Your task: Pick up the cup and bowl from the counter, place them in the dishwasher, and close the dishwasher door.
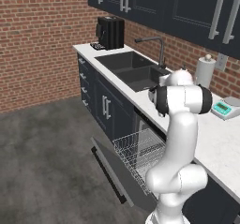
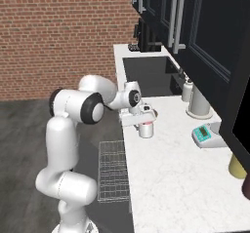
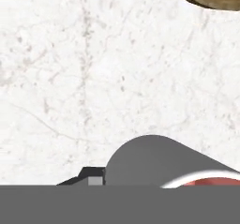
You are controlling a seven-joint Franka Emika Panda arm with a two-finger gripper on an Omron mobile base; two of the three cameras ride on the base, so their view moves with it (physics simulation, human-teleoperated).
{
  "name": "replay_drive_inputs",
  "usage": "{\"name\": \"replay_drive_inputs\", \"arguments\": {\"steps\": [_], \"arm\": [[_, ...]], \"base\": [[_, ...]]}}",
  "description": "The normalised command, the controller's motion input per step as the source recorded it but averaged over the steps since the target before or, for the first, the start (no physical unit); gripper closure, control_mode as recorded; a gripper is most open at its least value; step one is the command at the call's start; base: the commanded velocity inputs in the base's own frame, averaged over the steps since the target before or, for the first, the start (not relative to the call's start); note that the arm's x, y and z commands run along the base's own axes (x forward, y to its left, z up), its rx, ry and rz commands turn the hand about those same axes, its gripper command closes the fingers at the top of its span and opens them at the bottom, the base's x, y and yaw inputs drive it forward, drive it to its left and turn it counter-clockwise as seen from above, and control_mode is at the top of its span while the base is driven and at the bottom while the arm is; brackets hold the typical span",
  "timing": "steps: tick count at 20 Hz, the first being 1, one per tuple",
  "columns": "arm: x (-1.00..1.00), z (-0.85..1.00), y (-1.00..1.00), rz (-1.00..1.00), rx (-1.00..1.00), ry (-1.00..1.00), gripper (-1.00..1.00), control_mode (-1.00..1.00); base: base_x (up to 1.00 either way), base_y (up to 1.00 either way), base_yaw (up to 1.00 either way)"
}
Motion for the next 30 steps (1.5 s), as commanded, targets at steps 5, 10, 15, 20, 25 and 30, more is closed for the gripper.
{"name": "replay_drive_inputs", "arguments": {"steps": [5,10,15,20,25,30], "arm": [[-1.0,0.01,0.36,-0.03,0.17,-0.17,1.0,-1.0],[-0.96,0.36,0.65,-0.02,0.04,-0.17,1.0,-1.0],[-0.75,0.84,0.89,-0.02,-0.03,-0.13,1.0,-1.0],[-0.45,0.89,0.99,0.0,-0.04,0.05,1.0,-1.0],[0.06,-0.12,0.69,-0.03,0.01,0.04,1.0,-1.0],[0.34,-0.63,0.07,0.0,0.11,0.0,1.0,-1.0]], "base": [[0.0,0.0,0.0],[0.0,0.0,0.0],[0.0,0.0,0.0],[0.0,0.0,0.0],[0.0,0.0,0.0],[0.0,0.0,0.0]]}}
